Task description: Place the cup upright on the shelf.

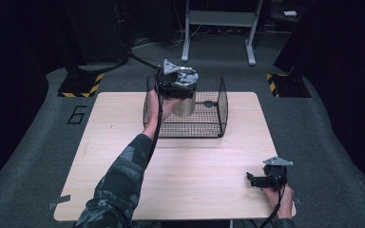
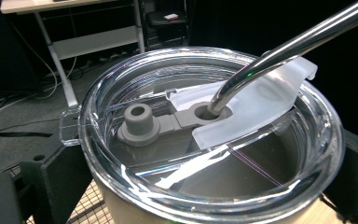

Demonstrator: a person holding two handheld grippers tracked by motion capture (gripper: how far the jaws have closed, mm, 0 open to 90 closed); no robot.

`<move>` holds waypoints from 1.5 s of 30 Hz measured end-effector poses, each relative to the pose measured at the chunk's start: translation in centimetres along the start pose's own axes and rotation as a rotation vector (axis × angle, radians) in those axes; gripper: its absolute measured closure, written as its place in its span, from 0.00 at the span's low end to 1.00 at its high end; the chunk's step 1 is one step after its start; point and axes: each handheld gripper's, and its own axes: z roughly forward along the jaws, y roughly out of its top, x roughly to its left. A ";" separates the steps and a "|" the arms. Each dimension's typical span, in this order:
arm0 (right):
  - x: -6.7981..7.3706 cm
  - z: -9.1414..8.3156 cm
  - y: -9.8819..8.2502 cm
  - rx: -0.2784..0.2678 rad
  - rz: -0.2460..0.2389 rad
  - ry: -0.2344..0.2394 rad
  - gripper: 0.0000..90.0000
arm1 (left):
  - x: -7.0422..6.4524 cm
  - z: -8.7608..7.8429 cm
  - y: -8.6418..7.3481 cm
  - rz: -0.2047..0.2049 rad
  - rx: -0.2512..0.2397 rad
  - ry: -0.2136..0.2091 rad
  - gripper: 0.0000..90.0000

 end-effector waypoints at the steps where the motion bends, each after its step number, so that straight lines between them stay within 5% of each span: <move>1: 0.0 0.0 0.0 0.000 0.001 0.000 0.00 | 0.0 0.1 0.0 -0.002 -0.001 0.005 0.04; 30: 0.0 0.0 0.0 -0.009 0.001 -0.001 0.01 | 1.1 4.7 -1.8 -0.058 0.058 0.071 0.04; 45: 0.0 0.1 0.0 -0.015 -0.005 -0.003 0.01 | 1.5 7.5 -4.5 -0.107 0.121 0.092 0.04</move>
